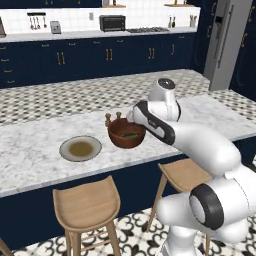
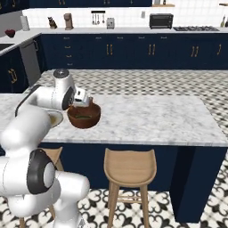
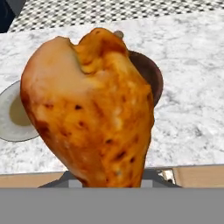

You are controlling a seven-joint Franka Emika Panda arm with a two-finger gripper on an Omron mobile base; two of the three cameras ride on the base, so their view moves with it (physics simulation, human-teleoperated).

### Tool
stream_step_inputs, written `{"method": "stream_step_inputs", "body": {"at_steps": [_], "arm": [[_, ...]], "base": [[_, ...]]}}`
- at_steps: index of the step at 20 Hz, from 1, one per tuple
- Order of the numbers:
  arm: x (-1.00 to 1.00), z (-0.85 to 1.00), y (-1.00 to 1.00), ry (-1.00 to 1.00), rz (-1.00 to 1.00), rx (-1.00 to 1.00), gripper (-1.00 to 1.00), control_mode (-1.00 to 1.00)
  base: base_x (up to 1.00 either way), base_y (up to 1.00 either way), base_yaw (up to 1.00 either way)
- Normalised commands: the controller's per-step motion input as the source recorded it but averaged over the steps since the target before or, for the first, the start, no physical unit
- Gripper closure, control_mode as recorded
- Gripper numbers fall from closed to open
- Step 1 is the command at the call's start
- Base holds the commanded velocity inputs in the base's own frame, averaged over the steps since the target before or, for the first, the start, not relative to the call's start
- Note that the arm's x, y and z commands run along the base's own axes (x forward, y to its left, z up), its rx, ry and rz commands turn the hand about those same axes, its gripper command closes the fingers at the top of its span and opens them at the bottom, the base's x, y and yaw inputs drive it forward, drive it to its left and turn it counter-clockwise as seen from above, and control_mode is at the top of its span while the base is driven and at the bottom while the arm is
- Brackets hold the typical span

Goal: Pick the chicken drumstick and cucumber from their plates and place them in the bowl. Then put the bowl in the fridge.

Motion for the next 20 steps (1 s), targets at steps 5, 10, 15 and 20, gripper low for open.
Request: {"method": "stream_step_inputs", "body": {"at_steps": [5,10,15,20], "arm": [[1.00,-0.76,0.21,0.16,0.12,-0.10,1.00,-1.00],[1.00,-0.75,0.12,0.05,0.02,-0.10,1.00,-1.00],[0.94,-0.51,0.00,-0.03,0.00,0.00,1.00,-1.00],[0.37,-0.44,0.02,0.00,0.00,0.00,-1.00,-1.00]], "base": [[0.00,0.00,0.00],[0.00,0.00,0.00],[0.00,0.00,0.00],[0.00,0.00,0.00]]}}
